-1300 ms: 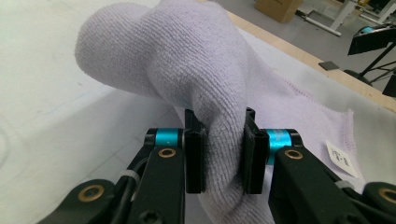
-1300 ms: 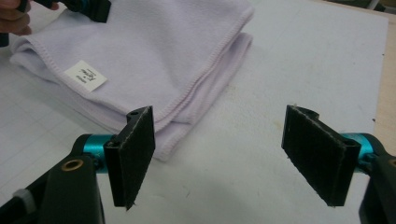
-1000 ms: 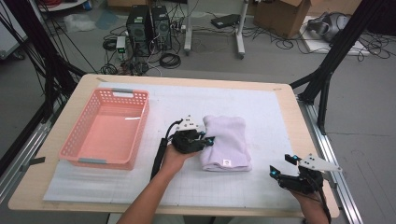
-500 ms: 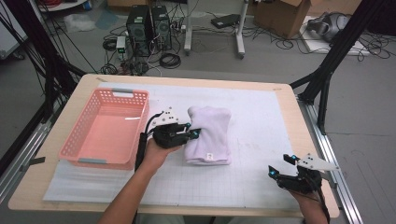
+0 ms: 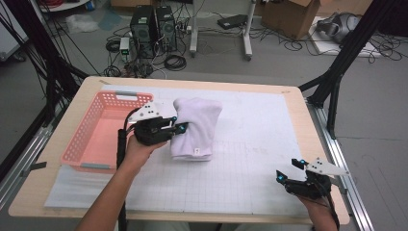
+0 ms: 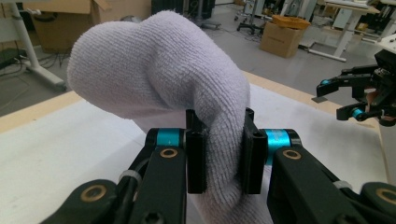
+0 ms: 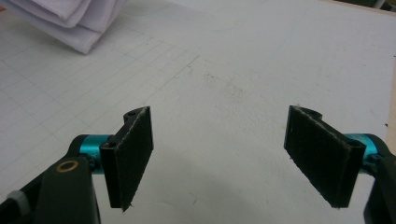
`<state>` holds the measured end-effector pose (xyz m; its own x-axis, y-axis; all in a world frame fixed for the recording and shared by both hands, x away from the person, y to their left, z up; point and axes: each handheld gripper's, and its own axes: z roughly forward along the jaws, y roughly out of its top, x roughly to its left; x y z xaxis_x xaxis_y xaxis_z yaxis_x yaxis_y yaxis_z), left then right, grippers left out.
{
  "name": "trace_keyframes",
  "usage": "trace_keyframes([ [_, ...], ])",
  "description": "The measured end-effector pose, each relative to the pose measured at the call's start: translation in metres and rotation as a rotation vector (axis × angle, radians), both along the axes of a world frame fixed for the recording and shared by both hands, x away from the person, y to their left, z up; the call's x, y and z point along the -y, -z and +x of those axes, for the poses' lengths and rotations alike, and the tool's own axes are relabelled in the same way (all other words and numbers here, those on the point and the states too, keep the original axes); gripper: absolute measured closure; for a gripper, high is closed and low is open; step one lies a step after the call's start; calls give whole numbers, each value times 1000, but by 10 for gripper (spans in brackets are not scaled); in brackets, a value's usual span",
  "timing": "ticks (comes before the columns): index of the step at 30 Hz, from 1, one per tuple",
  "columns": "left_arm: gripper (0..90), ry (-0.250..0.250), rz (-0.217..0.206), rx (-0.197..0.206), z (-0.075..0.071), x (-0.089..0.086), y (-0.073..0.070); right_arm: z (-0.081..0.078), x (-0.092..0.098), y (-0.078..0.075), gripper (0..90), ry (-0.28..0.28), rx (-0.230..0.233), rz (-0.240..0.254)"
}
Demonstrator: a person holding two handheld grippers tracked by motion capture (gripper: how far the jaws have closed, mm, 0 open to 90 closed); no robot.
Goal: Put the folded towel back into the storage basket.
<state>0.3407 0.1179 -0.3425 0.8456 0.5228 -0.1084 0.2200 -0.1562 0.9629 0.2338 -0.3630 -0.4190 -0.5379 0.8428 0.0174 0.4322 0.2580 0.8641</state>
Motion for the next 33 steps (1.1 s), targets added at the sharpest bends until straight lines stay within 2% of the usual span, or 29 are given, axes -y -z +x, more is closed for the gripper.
trace_keyframes([
  [7, 763, -17, -18, 35, -3, -29, -16, 1, 0, -1, 228, -3, 10, -1],
  [9, 763, -21, -23, 40, -3, -33, -18, 1, 0, -1, 228, 0, 10, 1],
  [10, 763, -19, -31, 49, -4, -40, -21, 1, -1, -1, 228, 1, 8, 4],
  [13, 763, -24, -34, 51, -5, -47, -25, 1, -1, -1, 228, -3, 10, 10],
  [20, 763, -34, -49, 56, -6, -76, -38, 1, -1, -1, 228, 1, 7, 13],
  [21, 763, -40, -55, 57, -6, -85, -41, 1, -1, -1, 228, 3, 4, 13],
  [27, 763, -56, -65, 61, -6, -106, -49, 2, -1, -2, 228, 8, 8, 24],
  [33, 763, -68, -74, 89, -10, -130, -60, 2, -1, -2, 227, 7, 9, 24],
])
